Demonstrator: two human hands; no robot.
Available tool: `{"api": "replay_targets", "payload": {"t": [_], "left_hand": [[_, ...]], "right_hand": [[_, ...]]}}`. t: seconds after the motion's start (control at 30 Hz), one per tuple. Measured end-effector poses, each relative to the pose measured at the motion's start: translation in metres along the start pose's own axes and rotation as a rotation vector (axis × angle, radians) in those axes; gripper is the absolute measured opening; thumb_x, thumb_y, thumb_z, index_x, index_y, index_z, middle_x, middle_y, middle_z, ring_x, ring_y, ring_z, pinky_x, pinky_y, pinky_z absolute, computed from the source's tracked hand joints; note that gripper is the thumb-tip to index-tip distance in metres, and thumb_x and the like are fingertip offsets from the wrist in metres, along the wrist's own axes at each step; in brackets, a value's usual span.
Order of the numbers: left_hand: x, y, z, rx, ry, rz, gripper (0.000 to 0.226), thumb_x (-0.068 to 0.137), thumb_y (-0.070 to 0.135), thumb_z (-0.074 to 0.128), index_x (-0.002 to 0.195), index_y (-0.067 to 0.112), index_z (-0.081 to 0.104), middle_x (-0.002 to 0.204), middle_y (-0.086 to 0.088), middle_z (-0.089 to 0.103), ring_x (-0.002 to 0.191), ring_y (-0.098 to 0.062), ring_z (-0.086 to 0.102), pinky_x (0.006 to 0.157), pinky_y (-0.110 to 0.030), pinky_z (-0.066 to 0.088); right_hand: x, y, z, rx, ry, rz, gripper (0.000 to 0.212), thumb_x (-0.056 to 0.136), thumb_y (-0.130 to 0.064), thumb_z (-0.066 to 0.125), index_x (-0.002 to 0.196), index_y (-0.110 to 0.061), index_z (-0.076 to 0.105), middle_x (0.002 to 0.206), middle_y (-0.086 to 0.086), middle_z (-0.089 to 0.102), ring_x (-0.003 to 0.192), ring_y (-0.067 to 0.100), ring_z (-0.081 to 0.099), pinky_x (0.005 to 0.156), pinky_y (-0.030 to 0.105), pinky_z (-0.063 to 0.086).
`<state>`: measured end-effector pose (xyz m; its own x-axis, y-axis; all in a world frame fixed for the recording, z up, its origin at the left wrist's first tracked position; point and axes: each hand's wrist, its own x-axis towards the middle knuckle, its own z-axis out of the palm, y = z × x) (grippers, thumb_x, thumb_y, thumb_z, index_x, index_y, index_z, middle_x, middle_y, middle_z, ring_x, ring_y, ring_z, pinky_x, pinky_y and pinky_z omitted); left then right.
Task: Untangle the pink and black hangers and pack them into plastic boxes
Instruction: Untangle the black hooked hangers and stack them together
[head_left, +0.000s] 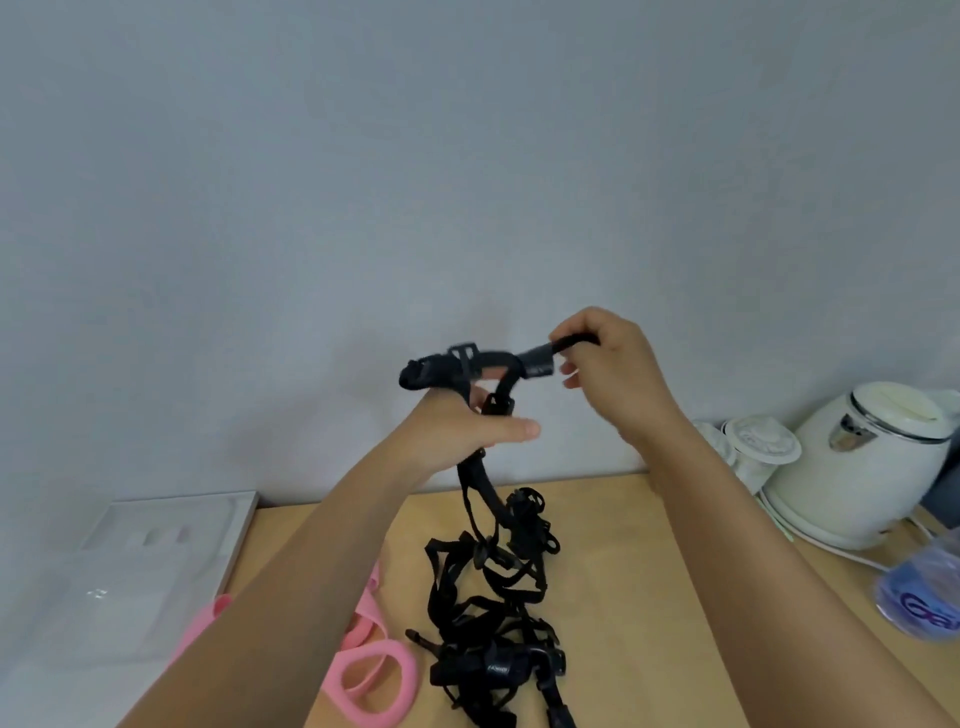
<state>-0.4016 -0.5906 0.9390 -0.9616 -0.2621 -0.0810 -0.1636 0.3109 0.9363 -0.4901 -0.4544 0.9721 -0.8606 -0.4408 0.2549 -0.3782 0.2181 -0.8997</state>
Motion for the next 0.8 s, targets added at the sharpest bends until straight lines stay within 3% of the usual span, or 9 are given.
{"api": "replay_targets", "payload": {"t": [0.07,0.13,0.2,0.27,0.4,0.5,0.63,0.73,0.8], "left_hand": [[-0.003,-0.007,-0.003,0.104,-0.093,-0.064,0.045,0.062,0.029,0.084,0.099,0.017,0.061,0.067,0.006,0.054,0.07,-0.013,0.053,0.07,-0.026,0.042],[-0.005,-0.015,-0.002,0.074,-0.12,-0.061,0.046,0.069,0.021,0.08,0.109,0.023,0.059,0.065,0.007,0.053,0.07,-0.012,0.055,0.073,-0.023,0.044],[-0.006,-0.016,0.001,0.0,-0.058,-0.034,0.026,0.08,0.012,0.071,0.103,0.02,0.063,0.073,0.004,0.055,0.072,-0.008,0.058,0.073,-0.015,0.045],[-0.004,-0.011,0.001,-0.004,0.008,-0.034,0.002,0.084,0.013,0.065,0.084,0.011,0.064,0.075,0.003,0.056,0.074,-0.008,0.056,0.074,-0.017,0.043],[0.002,0.002,-0.007,-0.229,0.041,0.002,0.008,0.071,0.016,0.06,0.064,0.013,0.059,0.069,-0.001,0.061,0.076,-0.016,0.06,0.076,-0.03,0.045],[0.005,0.014,-0.012,-0.303,0.032,0.04,0.019,0.084,0.009,0.054,0.066,0.012,0.052,0.055,0.0,0.054,0.055,-0.016,0.055,0.07,-0.032,0.047],[0.012,0.036,-0.012,-0.086,0.076,0.073,0.029,0.088,0.006,0.05,0.063,0.017,0.041,0.044,0.007,0.032,0.04,-0.01,0.03,0.051,-0.024,0.037],[0.017,0.052,-0.011,0.126,0.048,0.104,0.022,0.083,0.004,0.055,0.066,0.013,0.045,0.045,0.009,0.032,0.04,-0.008,0.029,0.043,-0.019,0.029],[0.017,0.061,-0.01,0.258,-0.014,0.118,0.017,0.08,0.001,0.056,0.068,0.012,0.05,0.051,0.007,0.036,0.041,-0.007,0.032,0.043,-0.017,0.029]], "right_hand": [[0.005,-0.007,-0.007,0.006,0.046,0.013,0.036,0.087,0.005,0.032,0.074,-0.019,0.054,0.079,-0.005,0.054,0.067,0.01,0.049,0.067,0.03,0.047],[0.008,-0.01,-0.009,-0.021,0.058,0.012,0.036,0.088,0.004,0.028,0.076,-0.02,0.052,0.081,-0.007,0.051,0.069,0.009,0.046,0.069,0.031,0.046],[0.009,-0.009,-0.007,-0.018,0.068,0.049,0.033,0.09,0.002,0.027,0.082,-0.019,0.052,0.082,-0.007,0.049,0.068,0.009,0.045,0.07,0.032,0.046],[0.008,-0.002,-0.005,0.014,0.08,0.121,0.029,0.092,-0.001,0.028,0.089,-0.018,0.051,0.082,-0.006,0.048,0.068,0.011,0.046,0.072,0.035,0.047],[0.005,0.014,-0.005,-0.027,0.069,0.165,0.018,0.092,-0.006,0.036,0.092,-0.015,0.05,0.08,-0.002,0.05,0.073,0.016,0.049,0.065,0.03,0.045],[0.003,0.019,-0.005,-0.088,0.039,0.144,0.013,0.089,-0.006,0.042,0.088,-0.015,0.05,0.086,0.003,0.056,0.076,0.018,0.052,0.056,0.024,0.038],[-0.002,0.018,-0.005,-0.188,-0.101,0.144,0.012,0.088,-0.01,0.048,0.082,-0.021,0.045,0.085,-0.002,0.053,0.071,0.012,0.048,0.056,0.023,0.035],[-0.007,0.017,-0.004,-0.128,-0.248,0.098,0.028,0.084,-0.009,0.055,0.106,-0.024,0.047,0.109,-0.005,0.054,0.096,0.01,0.052,0.072,0.023,0.04],[-0.007,0.013,-0.002,0.043,-0.256,0.049,0.039,0.085,-0.007,0.059,0.118,-0.024,0.048,0.108,-0.004,0.056,0.091,0.01,0.056,0.076,0.022,0.044]]}}
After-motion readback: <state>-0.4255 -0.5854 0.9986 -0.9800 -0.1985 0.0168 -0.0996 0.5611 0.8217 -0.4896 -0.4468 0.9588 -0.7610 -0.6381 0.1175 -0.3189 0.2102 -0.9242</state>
